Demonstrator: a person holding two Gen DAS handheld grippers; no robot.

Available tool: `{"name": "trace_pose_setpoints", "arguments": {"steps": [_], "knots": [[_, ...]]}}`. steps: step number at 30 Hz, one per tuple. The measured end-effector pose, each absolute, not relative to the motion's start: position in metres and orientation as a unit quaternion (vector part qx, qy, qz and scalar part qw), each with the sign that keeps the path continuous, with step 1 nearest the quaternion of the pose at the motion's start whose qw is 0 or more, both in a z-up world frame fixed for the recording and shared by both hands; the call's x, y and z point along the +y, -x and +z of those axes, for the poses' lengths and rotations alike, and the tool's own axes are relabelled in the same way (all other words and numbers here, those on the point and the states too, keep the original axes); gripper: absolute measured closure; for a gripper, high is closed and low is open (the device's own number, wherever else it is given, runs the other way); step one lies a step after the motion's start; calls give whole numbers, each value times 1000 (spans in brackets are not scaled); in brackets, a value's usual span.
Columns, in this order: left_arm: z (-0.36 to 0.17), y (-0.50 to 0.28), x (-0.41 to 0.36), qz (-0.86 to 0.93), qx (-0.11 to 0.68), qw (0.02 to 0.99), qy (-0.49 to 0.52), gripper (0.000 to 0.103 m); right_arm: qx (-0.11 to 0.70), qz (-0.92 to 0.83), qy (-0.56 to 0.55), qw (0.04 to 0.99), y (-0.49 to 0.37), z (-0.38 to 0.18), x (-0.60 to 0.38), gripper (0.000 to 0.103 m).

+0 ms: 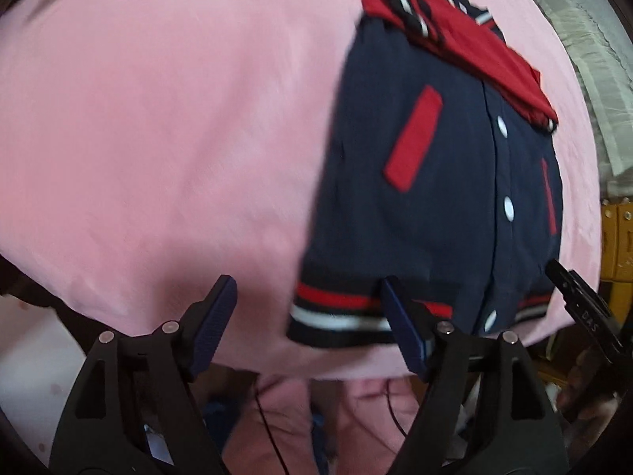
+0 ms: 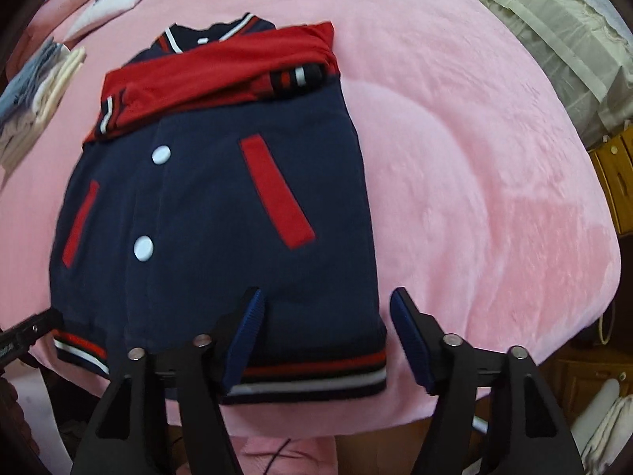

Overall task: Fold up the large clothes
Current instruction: 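Grasp the striped hem band with both tools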

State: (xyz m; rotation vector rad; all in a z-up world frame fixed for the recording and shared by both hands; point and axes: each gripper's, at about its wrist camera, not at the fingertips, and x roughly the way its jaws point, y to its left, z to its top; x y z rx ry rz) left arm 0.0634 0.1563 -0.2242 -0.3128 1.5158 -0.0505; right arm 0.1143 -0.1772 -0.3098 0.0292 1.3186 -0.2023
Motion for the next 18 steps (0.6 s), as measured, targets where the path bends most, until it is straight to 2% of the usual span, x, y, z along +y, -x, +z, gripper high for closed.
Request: {"name": "trace_pose_setpoints", "arguments": {"steps": [4, 7, 9, 11, 12, 13, 16, 18], "knots": [[-234, -60, 152, -32, 688, 712, 135, 26, 616, -92, -18, 782, -106, -320, -181, 29], [-245, -69, 150, -56, 693, 698, 171, 27, 624, -94, -26, 775, -105, -326, -191, 29], [-246, -70, 151, -82, 695, 688, 193, 41, 629, -94, -32, 771, -100, -328, -196, 29], [-247, -78, 146, -96, 694, 684, 205, 62, 632, -91, -39, 769, -96, -329, -201, 29], [-246, -78, 146, -102, 692, 683, 210, 66, 632, -88, -45, 769, -93, -330, -203, 29], [-244, -77, 145, -113, 689, 681, 219, 75, 631, -83, -53, 770, -90, -330, -206, 29], [-241, -80, 147, -135, 685, 667, 261, 82, 625, -58, -94, 772, -79, -331, -215, 29], [-246, -84, 151, -138, 684, 651, 299, 83, 627, -40, -134, 767, -74, -335, -225, 29]]}}
